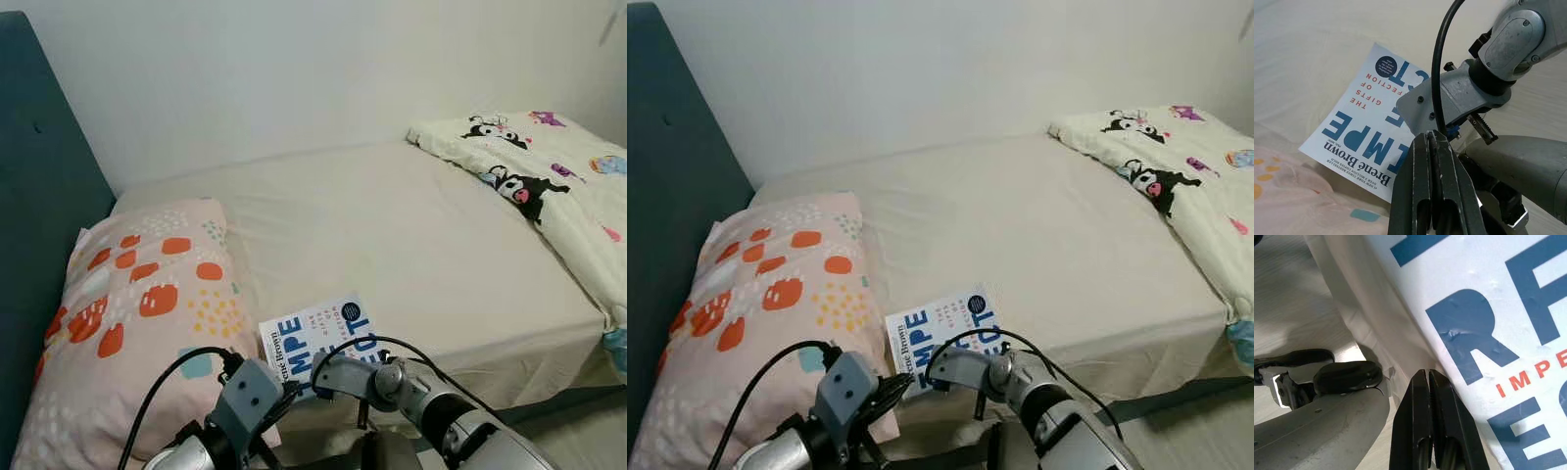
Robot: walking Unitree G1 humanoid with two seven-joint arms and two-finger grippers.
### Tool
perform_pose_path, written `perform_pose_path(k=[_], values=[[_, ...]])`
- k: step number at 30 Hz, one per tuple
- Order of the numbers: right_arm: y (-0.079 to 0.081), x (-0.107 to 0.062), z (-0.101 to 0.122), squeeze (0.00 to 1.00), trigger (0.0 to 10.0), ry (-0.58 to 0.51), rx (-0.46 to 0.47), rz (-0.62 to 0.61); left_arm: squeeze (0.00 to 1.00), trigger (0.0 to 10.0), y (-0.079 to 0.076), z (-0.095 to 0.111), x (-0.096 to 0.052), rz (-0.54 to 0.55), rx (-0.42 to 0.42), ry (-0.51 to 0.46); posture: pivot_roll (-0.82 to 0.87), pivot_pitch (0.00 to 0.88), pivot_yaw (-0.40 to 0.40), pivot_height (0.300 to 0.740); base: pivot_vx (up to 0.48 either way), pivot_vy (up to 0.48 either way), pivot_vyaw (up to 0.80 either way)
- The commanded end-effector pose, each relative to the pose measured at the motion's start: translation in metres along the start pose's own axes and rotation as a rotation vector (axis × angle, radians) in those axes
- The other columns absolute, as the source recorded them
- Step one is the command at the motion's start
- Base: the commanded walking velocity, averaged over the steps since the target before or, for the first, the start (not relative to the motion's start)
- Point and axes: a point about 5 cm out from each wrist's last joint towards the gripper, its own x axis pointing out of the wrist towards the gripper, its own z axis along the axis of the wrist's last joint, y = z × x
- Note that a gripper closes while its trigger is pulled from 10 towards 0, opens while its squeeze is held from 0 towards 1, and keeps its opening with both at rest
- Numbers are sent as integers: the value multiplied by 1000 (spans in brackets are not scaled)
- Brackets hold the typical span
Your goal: Clean up the room
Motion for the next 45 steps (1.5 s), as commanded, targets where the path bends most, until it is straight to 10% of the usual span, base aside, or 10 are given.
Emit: perform_pose_path(k=[1,45], values=[[-5,-1,2,0,10000,-4,9,-21,0,10000,1,-2,-3,-7,13,10,-28,60,-28,580,0,0,0],[5,0,77,0,10000,-358,253,75,0,10000,5,-4,-9,0,23,32,-13,50,-43,580,0,0,0]])
